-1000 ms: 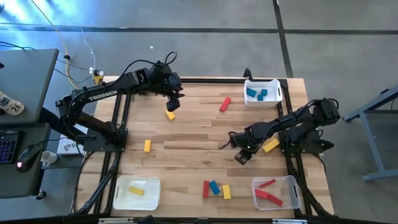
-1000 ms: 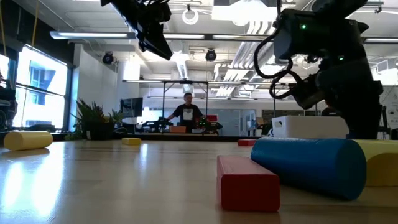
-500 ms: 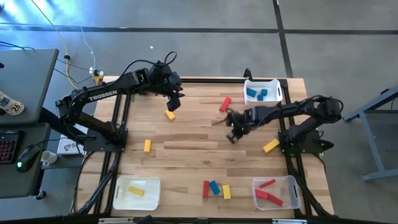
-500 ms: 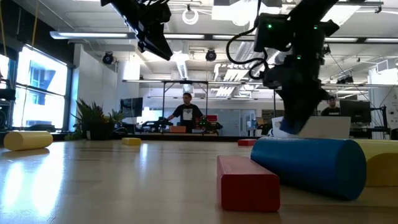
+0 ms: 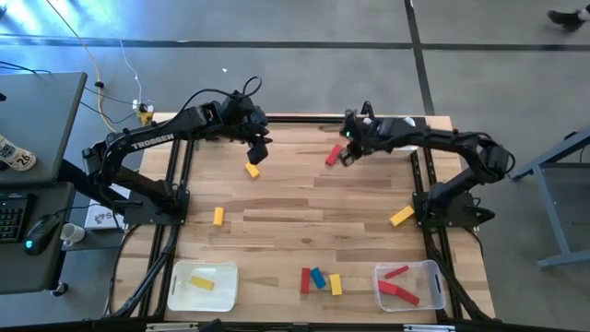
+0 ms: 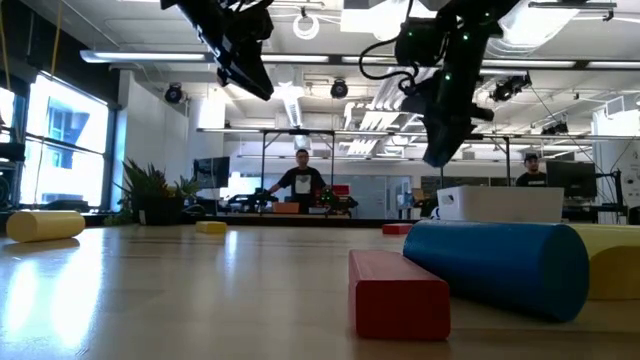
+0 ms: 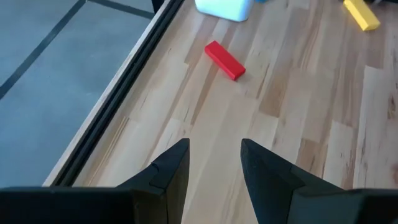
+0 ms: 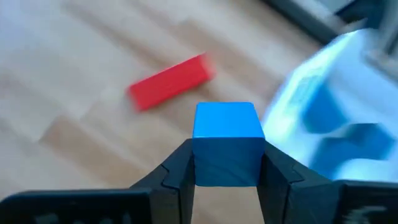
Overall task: Sort & place blocks by color
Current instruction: Put the blue block into the top white bin
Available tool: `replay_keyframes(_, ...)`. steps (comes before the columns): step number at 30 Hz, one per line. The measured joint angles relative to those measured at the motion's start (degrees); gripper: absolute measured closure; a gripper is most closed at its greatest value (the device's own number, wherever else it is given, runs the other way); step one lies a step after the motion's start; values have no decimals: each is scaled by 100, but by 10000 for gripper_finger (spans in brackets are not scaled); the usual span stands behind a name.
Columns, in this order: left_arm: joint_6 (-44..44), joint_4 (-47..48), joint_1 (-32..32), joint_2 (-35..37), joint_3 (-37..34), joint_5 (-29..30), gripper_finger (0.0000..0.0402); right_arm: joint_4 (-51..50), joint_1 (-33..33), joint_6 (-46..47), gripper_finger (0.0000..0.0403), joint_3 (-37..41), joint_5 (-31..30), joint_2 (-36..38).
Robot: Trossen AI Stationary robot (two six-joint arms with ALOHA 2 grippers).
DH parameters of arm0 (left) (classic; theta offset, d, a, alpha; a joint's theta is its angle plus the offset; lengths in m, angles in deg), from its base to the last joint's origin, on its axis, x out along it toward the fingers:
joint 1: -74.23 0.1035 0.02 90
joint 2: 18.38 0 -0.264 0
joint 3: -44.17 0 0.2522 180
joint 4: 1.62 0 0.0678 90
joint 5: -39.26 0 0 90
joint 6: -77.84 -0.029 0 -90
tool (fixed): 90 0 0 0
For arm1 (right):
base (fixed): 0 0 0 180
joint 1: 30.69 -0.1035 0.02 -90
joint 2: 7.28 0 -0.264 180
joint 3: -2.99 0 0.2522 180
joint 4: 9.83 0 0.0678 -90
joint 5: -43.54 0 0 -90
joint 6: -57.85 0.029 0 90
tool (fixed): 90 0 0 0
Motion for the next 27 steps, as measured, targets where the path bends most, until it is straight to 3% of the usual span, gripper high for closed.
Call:
replay_keyframes(9, 837, 363, 40, -140, -2, 0, 268, -669, 1144, -478, 300, -452, -350, 0)
replay_keyframes(17, 1947, 818, 247, -467, -7, 0, 268, -881, 1875, -496, 300, -50, -203, -22)
replay_keyframes(27, 2044, 1109, 384, -888, -4, -193, 268, -844, 2235, -530, 299, 484, -91, -22)
